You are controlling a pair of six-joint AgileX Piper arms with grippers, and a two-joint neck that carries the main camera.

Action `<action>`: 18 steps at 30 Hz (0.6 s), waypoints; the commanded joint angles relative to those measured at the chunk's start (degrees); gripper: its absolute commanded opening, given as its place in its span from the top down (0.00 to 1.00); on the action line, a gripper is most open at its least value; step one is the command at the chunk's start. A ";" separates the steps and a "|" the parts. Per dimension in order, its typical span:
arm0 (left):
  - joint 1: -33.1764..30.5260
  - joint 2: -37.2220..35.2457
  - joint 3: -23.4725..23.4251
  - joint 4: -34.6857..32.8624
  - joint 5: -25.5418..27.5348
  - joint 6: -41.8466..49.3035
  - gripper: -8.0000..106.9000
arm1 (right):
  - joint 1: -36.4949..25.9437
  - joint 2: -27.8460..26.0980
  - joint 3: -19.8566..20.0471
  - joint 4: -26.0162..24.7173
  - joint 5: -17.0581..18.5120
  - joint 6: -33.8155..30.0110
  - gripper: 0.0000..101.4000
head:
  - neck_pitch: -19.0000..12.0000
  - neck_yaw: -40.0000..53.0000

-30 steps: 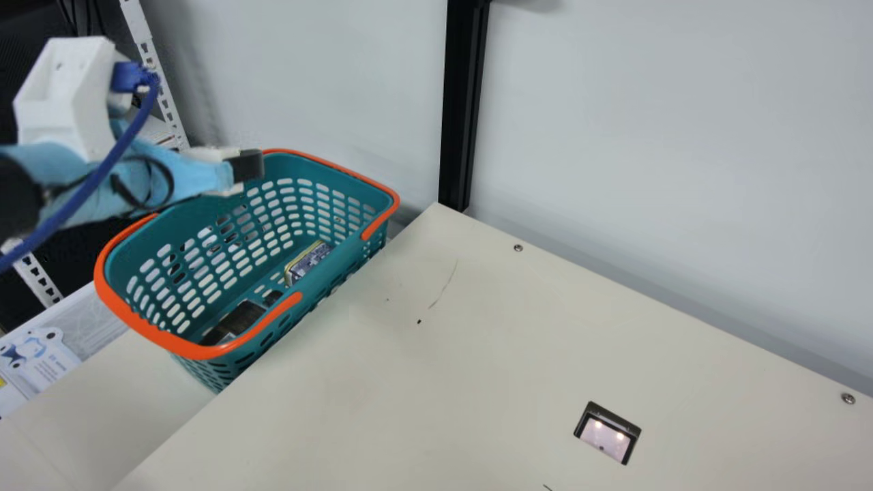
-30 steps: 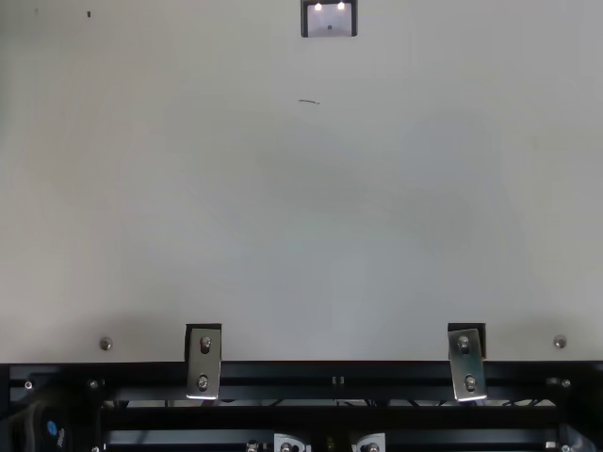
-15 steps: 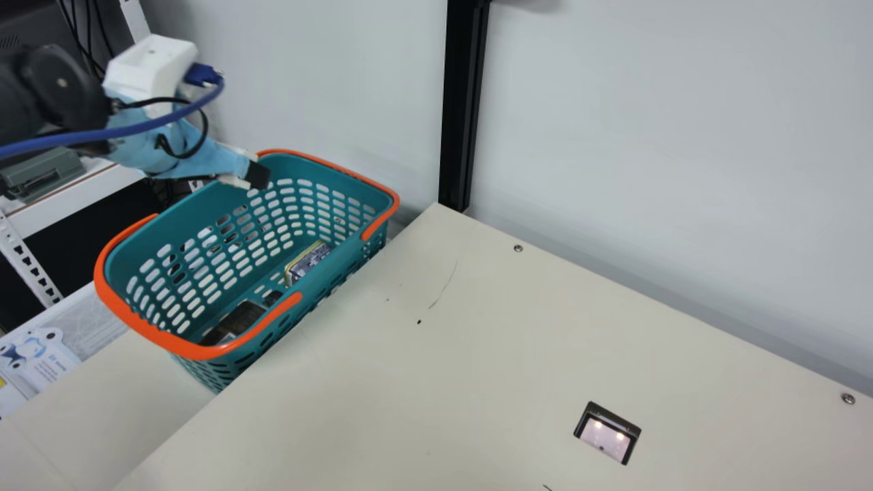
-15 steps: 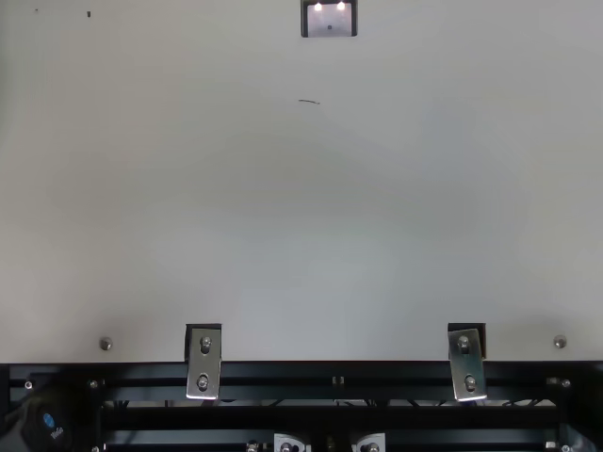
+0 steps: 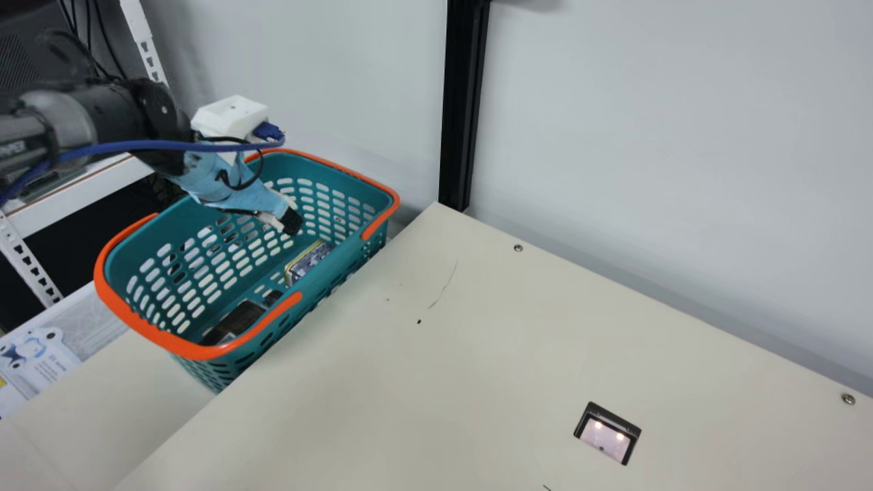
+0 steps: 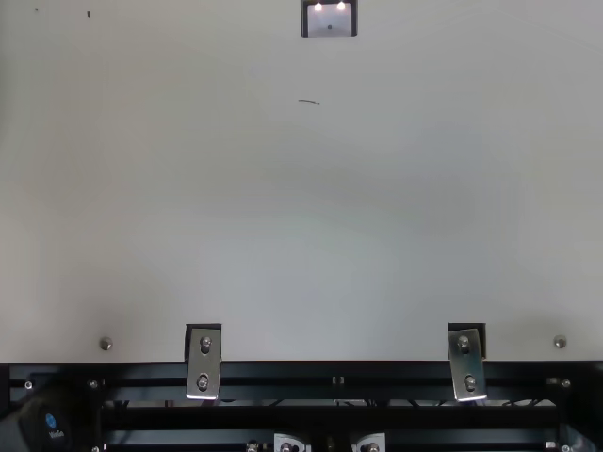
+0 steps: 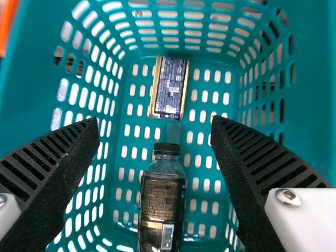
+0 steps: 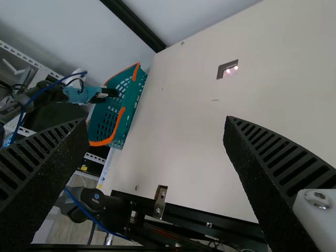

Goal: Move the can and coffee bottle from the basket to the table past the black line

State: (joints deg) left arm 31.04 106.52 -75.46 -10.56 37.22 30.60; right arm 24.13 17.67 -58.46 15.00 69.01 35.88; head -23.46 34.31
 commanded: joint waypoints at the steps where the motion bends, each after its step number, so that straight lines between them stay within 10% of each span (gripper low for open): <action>1: 0.12 3.62 -1.50 0.03 0.04 0.63 0.15 | 0.00 0.00 0.00 0.00 0.00 0.00 0.00 | -1.54 0.87; 18: -0.18 20.21 -12.27 -0.30 0.75 4.73 0.15 | 0.00 0.00 0.00 0.00 0.00 0.00 0.00 | -1.54 0.87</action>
State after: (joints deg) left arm 30.89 125.32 -86.67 -10.86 37.81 35.27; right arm 24.13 17.67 -58.46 15.00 69.01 35.88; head -23.46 34.31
